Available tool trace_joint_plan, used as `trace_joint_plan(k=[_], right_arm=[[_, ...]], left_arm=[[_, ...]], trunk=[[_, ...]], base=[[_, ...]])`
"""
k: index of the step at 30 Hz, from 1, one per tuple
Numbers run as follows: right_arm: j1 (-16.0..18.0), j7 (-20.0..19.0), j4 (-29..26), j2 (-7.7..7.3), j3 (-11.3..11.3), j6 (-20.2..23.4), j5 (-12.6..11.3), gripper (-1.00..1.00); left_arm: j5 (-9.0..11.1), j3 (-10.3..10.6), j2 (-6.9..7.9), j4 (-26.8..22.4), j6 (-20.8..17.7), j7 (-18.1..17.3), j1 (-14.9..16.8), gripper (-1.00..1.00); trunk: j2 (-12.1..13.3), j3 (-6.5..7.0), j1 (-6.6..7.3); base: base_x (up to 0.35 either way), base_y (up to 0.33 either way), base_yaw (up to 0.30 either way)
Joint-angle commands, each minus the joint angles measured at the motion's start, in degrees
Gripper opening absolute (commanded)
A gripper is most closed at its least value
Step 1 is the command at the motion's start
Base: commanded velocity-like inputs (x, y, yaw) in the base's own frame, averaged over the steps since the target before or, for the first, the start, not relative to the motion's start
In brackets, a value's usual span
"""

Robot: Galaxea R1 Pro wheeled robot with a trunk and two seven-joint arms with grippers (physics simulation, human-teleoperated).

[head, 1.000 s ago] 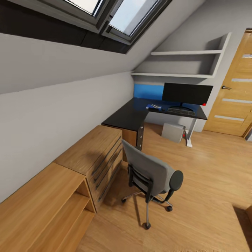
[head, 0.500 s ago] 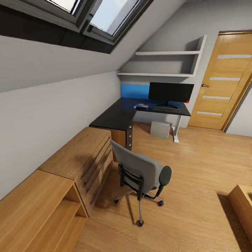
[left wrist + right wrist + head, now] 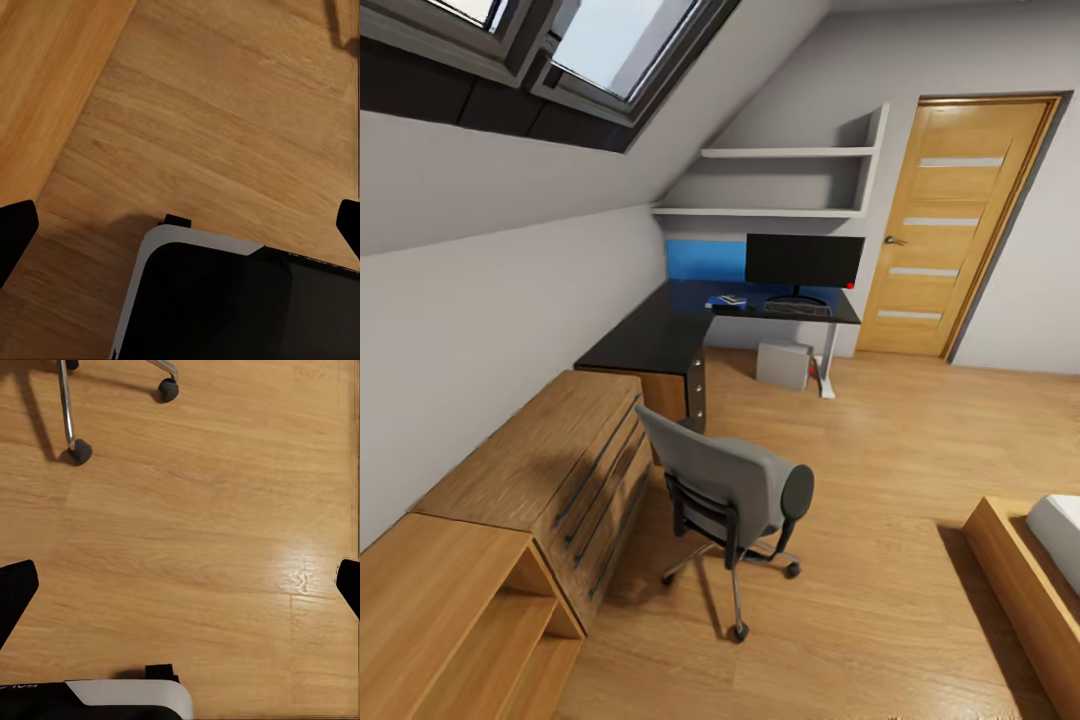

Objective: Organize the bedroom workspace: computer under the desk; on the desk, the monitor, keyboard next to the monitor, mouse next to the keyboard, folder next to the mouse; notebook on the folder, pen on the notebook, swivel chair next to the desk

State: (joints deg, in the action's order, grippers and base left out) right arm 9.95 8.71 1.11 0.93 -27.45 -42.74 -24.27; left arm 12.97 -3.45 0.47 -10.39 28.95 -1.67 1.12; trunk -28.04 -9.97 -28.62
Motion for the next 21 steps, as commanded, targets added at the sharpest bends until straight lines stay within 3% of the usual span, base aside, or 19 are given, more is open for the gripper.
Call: trace_joint_plan(k=[1,16,21], right_arm=[[0.1,0.3,0.1,0.05,-0.5,-0.2,-0.2,1.00],[0.1,0.3,0.1,0.10,-0.5,-0.2,-0.2,1.00],[0.1,0.3,0.1,0.12,-0.5,-0.2,-0.1,1.00]], left_arm=[[0.0,-0.3,-0.02,0.0,0.1,-0.2,0.0,1.00],[0.0,-0.3,-0.03,0.0,0.1,-0.2,0.0,1.00],[0.0,-0.3,-0.03,0.0,0.2,-0.2,0.0,1.00]], trunk=[[-0.1,-0.10,-0.02],[-0.1,-0.10,-0.02],[-0.1,-0.10,-0.02]], base=[[0.000,0.000,-0.253],[0.000,0.000,-0.250],[0.000,0.062,-0.126]])
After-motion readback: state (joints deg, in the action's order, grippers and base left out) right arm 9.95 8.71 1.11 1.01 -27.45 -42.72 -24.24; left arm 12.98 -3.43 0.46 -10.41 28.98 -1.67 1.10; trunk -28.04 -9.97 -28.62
